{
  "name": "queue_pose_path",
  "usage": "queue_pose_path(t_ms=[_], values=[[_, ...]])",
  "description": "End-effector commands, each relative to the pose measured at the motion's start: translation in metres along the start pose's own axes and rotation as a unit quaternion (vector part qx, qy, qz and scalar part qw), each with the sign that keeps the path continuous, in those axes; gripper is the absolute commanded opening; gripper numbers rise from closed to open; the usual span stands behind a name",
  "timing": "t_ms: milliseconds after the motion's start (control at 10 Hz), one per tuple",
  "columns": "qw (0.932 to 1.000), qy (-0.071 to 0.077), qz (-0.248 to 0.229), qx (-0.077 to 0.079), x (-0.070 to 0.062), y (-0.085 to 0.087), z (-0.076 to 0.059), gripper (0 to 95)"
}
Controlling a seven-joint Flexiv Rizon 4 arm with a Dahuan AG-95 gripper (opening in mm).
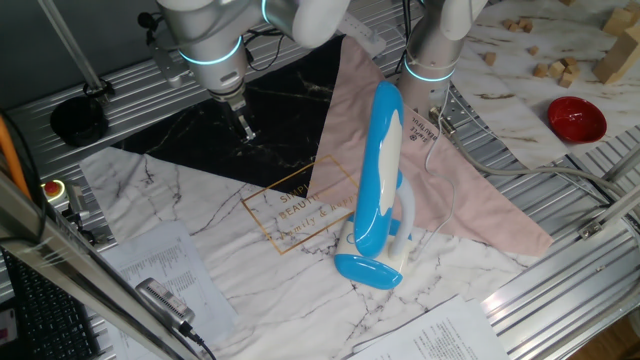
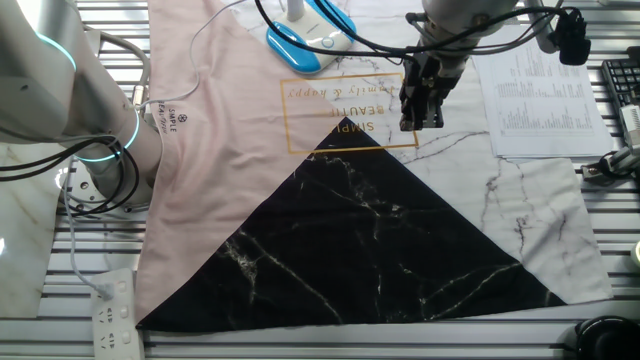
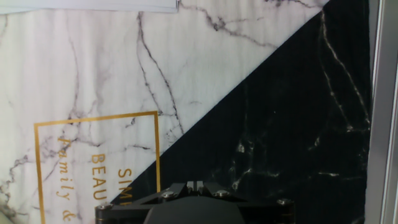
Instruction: Turn on the desk lamp by pressing the button
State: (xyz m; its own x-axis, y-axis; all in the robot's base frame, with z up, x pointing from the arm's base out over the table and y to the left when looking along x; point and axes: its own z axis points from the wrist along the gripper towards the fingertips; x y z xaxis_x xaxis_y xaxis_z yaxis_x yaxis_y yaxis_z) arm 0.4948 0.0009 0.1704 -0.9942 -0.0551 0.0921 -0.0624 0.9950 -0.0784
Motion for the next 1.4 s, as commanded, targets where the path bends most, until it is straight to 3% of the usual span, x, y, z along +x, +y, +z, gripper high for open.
queue_pose_path(t_ms=[100,1400], values=[[1.0000,0.001,0.002,0.000,-0.0004,0.0004,0.0001,0.0],[0.9994,0.001,0.033,0.009,-0.0005,0.0004,0.0000,0.0]])
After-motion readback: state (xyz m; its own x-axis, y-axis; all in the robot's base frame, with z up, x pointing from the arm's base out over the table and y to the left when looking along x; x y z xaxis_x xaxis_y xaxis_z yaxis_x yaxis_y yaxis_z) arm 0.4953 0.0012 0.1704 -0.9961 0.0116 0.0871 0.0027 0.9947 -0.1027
